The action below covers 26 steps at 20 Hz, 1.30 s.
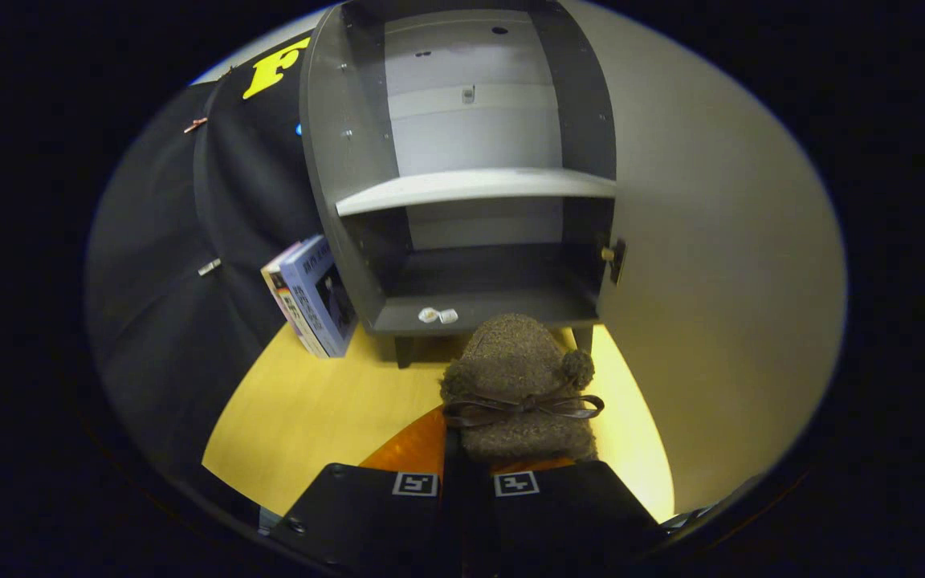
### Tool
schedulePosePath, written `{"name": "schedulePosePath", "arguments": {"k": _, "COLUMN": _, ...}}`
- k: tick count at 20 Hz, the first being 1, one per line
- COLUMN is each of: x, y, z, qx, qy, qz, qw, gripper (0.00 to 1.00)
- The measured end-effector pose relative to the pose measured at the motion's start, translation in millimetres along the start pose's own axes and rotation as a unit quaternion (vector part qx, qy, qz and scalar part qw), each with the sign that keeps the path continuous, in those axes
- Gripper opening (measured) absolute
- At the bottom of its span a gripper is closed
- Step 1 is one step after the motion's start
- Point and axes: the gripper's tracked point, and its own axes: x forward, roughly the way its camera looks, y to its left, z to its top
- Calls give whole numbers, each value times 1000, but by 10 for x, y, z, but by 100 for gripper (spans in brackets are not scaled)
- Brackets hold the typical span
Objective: Open the shoe cabinet door, grab the shoes and put them into the shoe cabinet, then close the shoe cabinet door.
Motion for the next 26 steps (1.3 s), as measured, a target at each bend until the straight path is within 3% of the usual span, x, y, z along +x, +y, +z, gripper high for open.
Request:
{"name": "schedulePosePath", "arguments": {"k": 6, "x": -115, "y": 191, "z": 1180, "qx": -10, "qy": -48, "qz": 20, "qw": 999, "gripper": 11}}
{"name": "schedulePosePath", "arguments": {"k": 14, "x": 427, "y": 278, "z": 2438, "qx": -13, "qy": -92, "qz": 27, "qw": 995, "gripper": 11}}
{"name": "schedulePosePath", "arguments": {"k": 19, "x": 1075, "y": 68, "z": 2826, "qx": -39, "qy": -87, "qz": -8, "qw": 995, "gripper": 11}}
{"name": "schedulePosePath", "arguments": {"k": 26, "x": 1854, "y": -166, "z": 3026, "qx": -20, "qy": -43, "qz": -24, "qw": 999, "gripper": 11}}
